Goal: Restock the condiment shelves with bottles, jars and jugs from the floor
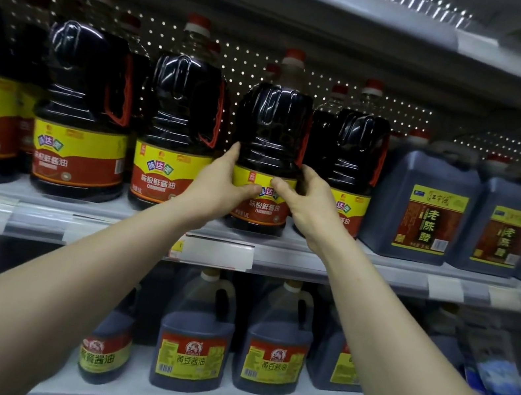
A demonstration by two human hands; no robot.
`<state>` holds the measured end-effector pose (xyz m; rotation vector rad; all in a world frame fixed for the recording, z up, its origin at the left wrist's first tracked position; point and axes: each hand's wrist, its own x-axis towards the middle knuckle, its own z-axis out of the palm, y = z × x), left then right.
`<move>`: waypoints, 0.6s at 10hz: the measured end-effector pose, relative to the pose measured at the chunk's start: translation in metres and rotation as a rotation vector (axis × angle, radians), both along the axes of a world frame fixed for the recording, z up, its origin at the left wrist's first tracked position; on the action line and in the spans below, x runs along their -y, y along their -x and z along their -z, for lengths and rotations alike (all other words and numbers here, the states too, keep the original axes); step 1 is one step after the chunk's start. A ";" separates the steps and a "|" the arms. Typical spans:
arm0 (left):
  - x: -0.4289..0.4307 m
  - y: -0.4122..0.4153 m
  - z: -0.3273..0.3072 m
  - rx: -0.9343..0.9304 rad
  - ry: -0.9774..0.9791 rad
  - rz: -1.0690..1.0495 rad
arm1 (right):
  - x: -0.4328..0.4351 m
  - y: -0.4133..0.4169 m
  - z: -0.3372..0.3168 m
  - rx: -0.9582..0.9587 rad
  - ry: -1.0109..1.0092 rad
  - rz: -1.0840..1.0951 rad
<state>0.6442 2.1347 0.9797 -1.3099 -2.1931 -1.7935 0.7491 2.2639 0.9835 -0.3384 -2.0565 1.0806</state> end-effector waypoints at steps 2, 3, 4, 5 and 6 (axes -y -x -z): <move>-0.004 -0.011 -0.001 -0.043 0.008 -0.054 | -0.005 -0.005 0.000 0.020 -0.053 -0.026; -0.006 -0.019 0.001 -0.071 -0.007 -0.112 | -0.010 -0.009 -0.001 0.027 -0.064 -0.062; -0.007 -0.029 0.002 -0.088 -0.026 -0.153 | -0.018 -0.012 -0.001 0.041 -0.092 -0.103; -0.001 -0.041 0.004 -0.117 -0.045 -0.189 | -0.021 -0.015 0.002 0.020 -0.132 -0.134; 0.005 -0.054 0.005 -0.144 -0.046 -0.233 | -0.023 -0.022 -0.001 0.028 -0.154 -0.155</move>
